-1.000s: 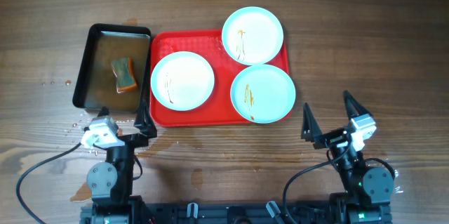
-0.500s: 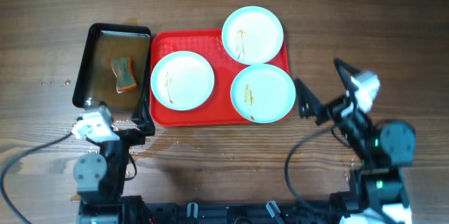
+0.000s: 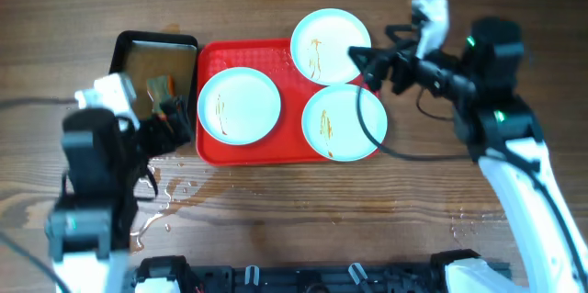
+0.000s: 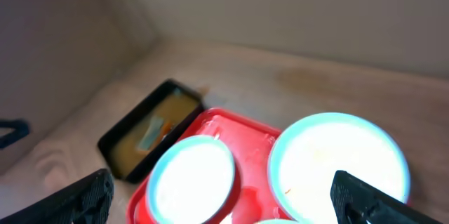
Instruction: Clean dirty plates on tray and stack at the side
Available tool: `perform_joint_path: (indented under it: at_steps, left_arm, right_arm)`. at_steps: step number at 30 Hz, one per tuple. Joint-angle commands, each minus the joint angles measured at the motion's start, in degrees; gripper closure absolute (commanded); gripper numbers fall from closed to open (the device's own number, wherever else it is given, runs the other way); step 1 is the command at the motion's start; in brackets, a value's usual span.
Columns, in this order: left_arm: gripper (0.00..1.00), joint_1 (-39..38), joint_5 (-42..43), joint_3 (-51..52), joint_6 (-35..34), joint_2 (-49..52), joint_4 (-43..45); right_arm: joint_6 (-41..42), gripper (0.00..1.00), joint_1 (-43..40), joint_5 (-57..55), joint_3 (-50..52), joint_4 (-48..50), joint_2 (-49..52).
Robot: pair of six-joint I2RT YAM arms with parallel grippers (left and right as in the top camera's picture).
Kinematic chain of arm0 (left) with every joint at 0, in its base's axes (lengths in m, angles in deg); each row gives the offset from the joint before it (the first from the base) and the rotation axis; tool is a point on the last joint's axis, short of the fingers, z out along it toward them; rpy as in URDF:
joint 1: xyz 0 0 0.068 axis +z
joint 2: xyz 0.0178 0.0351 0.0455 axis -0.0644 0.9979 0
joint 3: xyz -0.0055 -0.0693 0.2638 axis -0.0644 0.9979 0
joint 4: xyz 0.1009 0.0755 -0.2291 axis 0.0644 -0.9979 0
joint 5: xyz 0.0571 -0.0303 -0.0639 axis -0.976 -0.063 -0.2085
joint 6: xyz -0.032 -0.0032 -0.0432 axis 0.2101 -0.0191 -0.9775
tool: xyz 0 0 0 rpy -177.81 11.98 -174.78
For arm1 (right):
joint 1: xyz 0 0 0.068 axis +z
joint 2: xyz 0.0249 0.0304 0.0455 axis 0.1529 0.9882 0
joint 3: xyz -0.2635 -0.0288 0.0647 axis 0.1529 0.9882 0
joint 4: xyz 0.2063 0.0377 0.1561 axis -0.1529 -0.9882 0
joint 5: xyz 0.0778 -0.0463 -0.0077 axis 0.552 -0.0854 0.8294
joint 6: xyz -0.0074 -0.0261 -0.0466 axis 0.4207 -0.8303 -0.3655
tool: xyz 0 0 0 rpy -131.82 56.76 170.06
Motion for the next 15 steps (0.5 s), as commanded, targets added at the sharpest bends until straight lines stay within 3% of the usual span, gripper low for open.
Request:
perform_joint_path:
  at_steps: [1,7,10,15]
  left_arm:
    - [0.00,-0.2,0.9,-9.9,-1.2,10.5,-6.1]
    - [0.00,-0.2,0.9,-23.3,-1.0,24.6,-16.7]
    - [0.00,-0.2,2.0,-24.4,-1.0,28.1,-17.4]
    - [0.00,-0.2,1.5,-23.9,-1.2,32.4,-17.8]
  right_arm:
    - [-5.5,0.00,4.9,-1.4,-10.8,-7.7,7.6]
    - [-9.9,0.00,9.9,-2.1,-28.4,-25.8,23.5]
    - [-12.1,0.00,12.2,-5.0,-34.5,-31.4,30.2]
    - [-12.3,0.00,13.7,-4.7,-34.9,-24.0,37.1]
